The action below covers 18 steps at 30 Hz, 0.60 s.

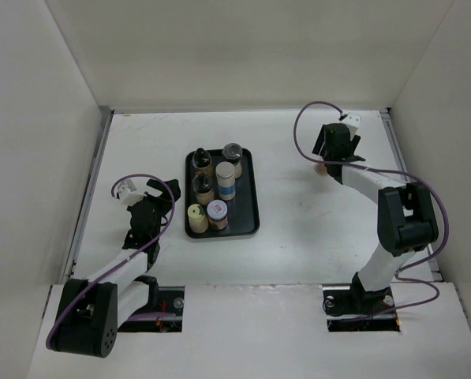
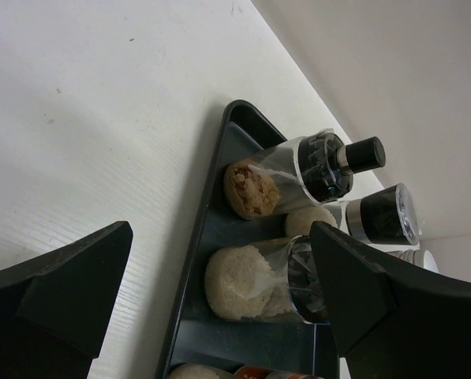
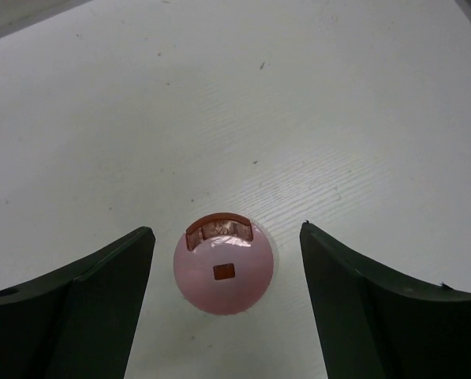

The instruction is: Organize the condiment bottles

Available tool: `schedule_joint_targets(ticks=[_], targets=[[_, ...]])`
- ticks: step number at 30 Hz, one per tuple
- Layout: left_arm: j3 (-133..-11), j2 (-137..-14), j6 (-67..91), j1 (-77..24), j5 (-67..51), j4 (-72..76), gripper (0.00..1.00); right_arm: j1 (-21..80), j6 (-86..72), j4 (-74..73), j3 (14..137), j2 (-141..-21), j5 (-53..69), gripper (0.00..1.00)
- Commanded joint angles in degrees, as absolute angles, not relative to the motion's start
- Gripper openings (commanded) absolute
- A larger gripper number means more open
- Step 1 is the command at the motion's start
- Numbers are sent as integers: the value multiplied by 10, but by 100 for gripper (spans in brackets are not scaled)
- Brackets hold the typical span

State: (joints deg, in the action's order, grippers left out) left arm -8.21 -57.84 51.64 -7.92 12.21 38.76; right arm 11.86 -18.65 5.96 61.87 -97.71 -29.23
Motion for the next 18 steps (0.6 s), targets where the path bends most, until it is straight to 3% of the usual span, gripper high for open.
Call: schedule_joint_targets(ticks=[1,9,13,18], targets=[[-83,-583,518,-76,121,418,100,111,-201,57,652,-993,-258,77],[-85,-587,519,-76,119,418,100,114,-212,84,631,-967,-262,43],[-83,-580,514,-76,127,417,100,157,-213,90,598,-888,-271,42],[-84,-579,514,-76,121,417,100,280,-220,90,573,-821,-269,42]])
